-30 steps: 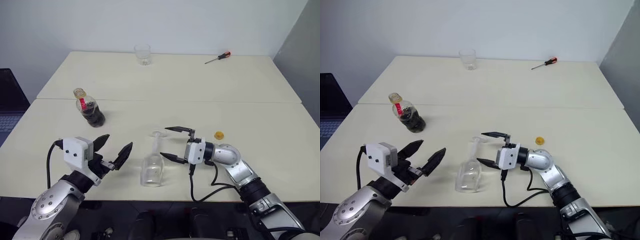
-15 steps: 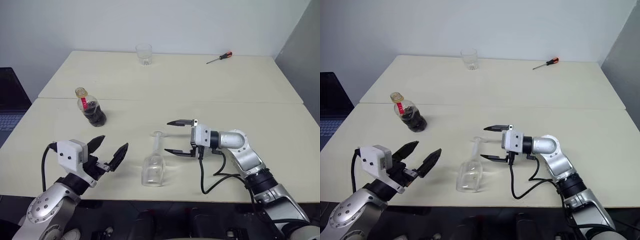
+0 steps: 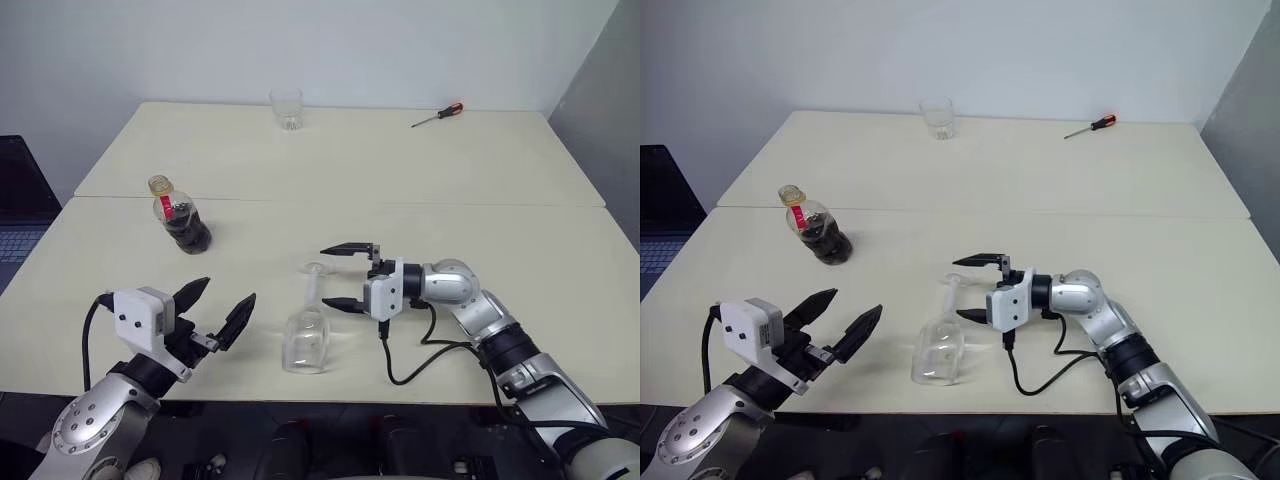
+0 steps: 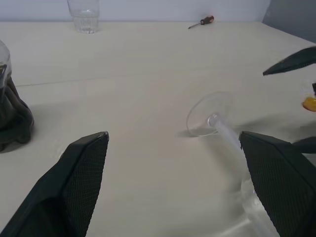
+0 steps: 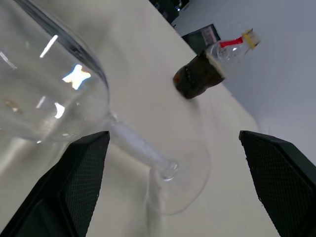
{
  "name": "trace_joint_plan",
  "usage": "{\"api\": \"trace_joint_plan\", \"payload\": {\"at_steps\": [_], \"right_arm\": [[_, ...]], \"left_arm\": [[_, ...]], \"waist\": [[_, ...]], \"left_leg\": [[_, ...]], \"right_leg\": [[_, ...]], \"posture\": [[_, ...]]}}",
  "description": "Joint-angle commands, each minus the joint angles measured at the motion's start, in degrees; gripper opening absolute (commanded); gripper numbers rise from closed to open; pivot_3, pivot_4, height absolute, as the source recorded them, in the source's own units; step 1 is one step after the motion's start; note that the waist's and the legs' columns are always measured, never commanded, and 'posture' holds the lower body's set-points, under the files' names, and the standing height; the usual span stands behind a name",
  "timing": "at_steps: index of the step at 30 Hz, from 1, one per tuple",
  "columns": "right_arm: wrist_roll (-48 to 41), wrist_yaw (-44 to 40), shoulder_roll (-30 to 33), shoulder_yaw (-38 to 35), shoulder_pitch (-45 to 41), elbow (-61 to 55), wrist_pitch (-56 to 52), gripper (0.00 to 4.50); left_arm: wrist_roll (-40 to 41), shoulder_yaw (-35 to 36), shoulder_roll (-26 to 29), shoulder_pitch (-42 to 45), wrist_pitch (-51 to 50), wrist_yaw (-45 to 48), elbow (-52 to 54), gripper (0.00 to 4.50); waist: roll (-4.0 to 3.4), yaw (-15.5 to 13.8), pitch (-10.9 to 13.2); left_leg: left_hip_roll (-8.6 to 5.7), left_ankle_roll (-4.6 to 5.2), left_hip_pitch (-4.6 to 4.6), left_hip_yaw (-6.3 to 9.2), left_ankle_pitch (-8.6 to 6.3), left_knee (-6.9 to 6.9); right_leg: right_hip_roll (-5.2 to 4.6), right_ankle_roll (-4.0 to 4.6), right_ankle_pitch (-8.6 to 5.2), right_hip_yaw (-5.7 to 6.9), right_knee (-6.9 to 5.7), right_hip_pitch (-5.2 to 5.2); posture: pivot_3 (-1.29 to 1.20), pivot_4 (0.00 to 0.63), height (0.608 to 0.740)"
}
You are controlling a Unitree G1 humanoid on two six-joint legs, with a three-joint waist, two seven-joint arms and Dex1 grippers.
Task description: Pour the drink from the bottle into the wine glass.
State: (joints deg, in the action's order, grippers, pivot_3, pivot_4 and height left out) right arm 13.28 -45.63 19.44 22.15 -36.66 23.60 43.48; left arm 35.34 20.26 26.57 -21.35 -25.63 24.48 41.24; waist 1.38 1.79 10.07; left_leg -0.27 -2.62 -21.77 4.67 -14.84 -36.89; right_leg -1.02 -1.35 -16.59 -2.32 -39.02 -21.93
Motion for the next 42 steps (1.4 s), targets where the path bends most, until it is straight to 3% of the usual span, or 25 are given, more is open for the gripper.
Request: {"api": "trace_joint_plan", "payload": {"at_steps": [1, 11, 25, 42], "right_arm": [[3.42, 4.43, -0.66, 0.42, -2.30, 0.97, 4.40, 4.48], [16.98, 16.87, -0.93, 3.43, -6.78, 5.39, 13.15, 4.48], [22.13, 24.20, 4.00, 5.04, -8.44, 13.23, 17.26, 4.48], [31.31, 34.43, -0.69, 9.88, -9.58, 16.56, 14.10, 4.48]], "left_arm": [[0.00, 0.55, -0.25, -0.30, 1.53, 0.46, 0.93, 4.50], [-0.24, 0.56, -0.23, 0.12, 1.84, 0.39, 0.16, 4.50], [-0.09, 0.89, -0.11, -0.60, 2.35, 0.32, 0.20, 4.50], [0.70, 1.71, 0.77, 0.21, 1.29, 0.01, 0.45, 4.50]], "waist": [[0.00, 0.00, 0.00], [0.00, -0.04, 0.00], [0.01, -0.07, 0.00], [0.02, -0.06, -0.02]], "left_leg": [[0.00, 0.00, 0.00, 0.00, 0.00, 0.00], [-0.02, 0.00, -0.01, 0.00, 0.00, -0.01], [-0.04, 0.00, 0.00, -0.02, 0.00, -0.01], [-0.04, -0.01, 0.00, 0.00, 0.00, -0.02]], "right_leg": [[0.00, 0.00, 0.00, 0.00, 0.00, -0.01], [-0.01, 0.00, 0.00, -0.03, 0.00, -0.01], [-0.02, 0.01, 0.00, -0.03, 0.01, 0.02], [-0.02, 0.01, 0.00, -0.04, 0.01, 0.02]], "posture": [[0.00, 0.150, 0.740], [0.00, 0.150, 0.740], [0.00, 0.150, 0.740], [0.00, 0.150, 0.740]]}}
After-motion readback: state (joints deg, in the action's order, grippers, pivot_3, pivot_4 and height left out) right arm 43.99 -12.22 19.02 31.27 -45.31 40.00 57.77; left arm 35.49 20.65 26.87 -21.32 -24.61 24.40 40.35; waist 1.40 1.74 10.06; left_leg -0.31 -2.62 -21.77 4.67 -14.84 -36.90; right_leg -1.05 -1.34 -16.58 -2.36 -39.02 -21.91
